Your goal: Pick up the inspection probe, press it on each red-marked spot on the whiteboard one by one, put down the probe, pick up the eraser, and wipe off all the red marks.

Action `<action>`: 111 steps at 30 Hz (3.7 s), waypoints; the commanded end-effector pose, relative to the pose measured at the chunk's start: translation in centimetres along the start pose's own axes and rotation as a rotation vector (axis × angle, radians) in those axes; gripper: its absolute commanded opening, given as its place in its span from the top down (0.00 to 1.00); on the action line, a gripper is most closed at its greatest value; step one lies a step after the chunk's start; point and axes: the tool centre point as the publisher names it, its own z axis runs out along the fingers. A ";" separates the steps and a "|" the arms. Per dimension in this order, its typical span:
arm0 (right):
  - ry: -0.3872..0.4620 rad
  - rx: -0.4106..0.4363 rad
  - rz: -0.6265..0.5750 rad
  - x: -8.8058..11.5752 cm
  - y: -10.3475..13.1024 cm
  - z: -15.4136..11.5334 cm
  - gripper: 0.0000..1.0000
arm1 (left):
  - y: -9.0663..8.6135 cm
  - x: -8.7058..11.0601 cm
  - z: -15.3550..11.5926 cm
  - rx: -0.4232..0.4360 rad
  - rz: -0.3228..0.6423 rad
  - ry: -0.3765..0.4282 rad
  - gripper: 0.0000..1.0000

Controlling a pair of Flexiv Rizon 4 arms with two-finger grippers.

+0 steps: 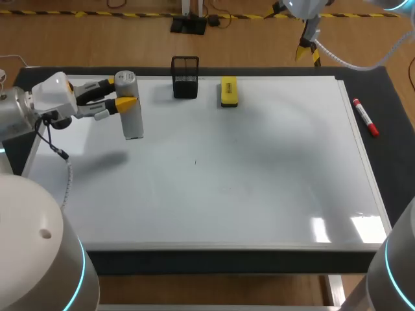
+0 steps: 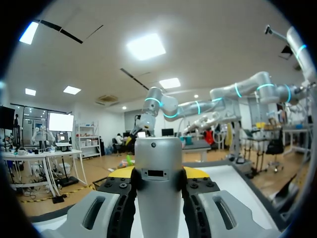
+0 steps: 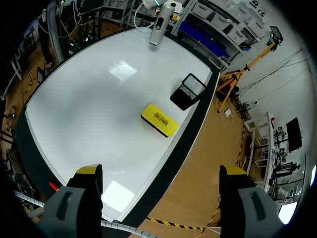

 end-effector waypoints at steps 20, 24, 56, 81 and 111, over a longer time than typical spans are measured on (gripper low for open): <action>0.005 0.002 -0.002 -0.1 0.0 -0.1 0.00 | -5.1 -12.5 8.6 0.062 0.081 0.216 1.00; 0.005 0.002 -0.002 -0.1 0.0 -0.1 0.00 | -5.6 -13.6 10.4 0.081 0.082 0.239 1.00; 0.005 0.002 -0.002 -0.1 0.0 -0.1 0.00 | -2.1 -16.4 18.3 0.143 0.038 0.405 1.00; 0.005 0.002 -0.002 -0.1 0.0 -0.1 0.00 | 0.5 -16.9 18.3 0.152 0.016 0.389 1.00; 0.005 0.002 -0.002 -0.1 0.0 -0.1 0.00 | 4.7 -17.7 18.1 0.176 -0.017 0.356 1.00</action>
